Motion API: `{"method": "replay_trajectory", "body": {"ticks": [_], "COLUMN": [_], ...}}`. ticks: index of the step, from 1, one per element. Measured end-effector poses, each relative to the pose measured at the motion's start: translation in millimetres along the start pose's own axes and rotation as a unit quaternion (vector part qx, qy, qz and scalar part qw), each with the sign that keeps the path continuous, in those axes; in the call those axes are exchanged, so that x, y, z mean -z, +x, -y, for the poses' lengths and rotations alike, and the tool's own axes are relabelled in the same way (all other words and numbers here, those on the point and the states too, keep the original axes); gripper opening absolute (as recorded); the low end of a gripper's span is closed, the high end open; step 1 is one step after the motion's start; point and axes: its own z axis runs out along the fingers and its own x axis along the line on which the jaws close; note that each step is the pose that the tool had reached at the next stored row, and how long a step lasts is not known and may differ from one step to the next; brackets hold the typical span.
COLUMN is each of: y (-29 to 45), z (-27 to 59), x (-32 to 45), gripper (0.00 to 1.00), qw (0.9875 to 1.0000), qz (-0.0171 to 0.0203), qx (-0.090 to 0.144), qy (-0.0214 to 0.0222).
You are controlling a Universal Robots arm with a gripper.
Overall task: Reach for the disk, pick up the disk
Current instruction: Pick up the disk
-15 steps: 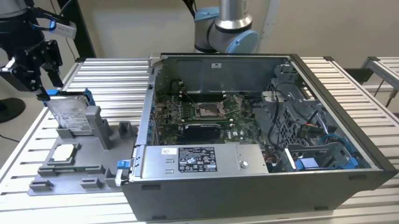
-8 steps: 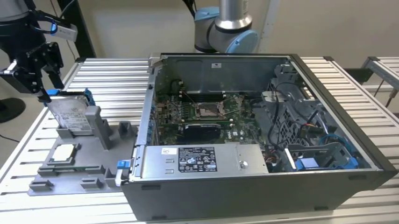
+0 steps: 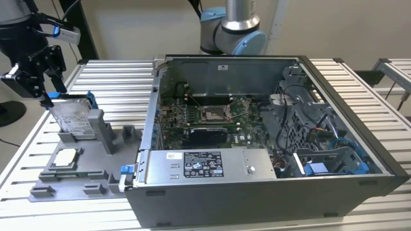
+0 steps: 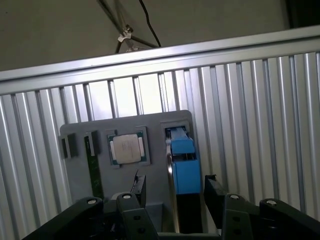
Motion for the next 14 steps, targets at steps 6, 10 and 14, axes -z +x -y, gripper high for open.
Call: {"method": "replay_trajectory", "body": {"ticks": [6,10,14], "y": [-0.1,-0.1,-0.2], "z": [0.0,0.0,-0.1], "x": [-3.3,-5.7,-9.2], "gripper": [1.00,1.00,1.00], "qw": [1.0000,1.0000,1.0000], "qz": [0.0000,0.0000,0.0000], "qx": [0.000,0.000,0.000], "qy": [0.0000,0.0000,0.0000]}}
